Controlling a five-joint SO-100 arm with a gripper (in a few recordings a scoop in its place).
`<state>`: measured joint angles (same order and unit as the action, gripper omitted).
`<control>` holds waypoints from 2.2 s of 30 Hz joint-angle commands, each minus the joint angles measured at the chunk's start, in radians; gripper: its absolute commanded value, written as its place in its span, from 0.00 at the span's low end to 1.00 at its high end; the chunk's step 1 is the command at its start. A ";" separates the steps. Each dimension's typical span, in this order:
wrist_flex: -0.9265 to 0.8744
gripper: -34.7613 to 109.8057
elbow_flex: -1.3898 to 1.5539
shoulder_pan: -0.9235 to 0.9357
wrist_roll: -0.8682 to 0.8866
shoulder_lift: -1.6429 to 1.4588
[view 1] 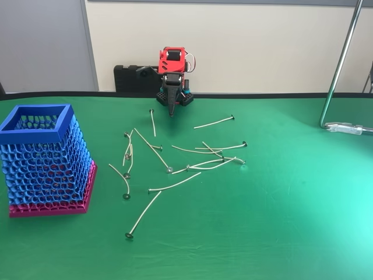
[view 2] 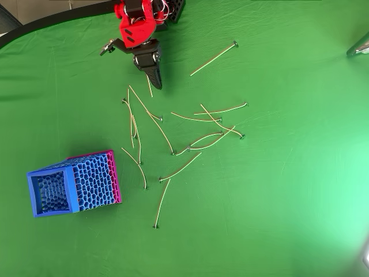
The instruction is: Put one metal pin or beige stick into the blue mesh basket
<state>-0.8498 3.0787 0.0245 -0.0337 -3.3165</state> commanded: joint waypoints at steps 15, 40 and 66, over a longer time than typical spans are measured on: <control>-0.015 0.25 0.005 -0.011 -0.006 -0.009; -0.132 0.24 -0.107 -0.046 -0.014 0.006; -0.196 0.24 -0.669 -0.084 0.040 0.764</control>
<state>-1.0385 2.5035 -0.0598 0.0031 -2.6078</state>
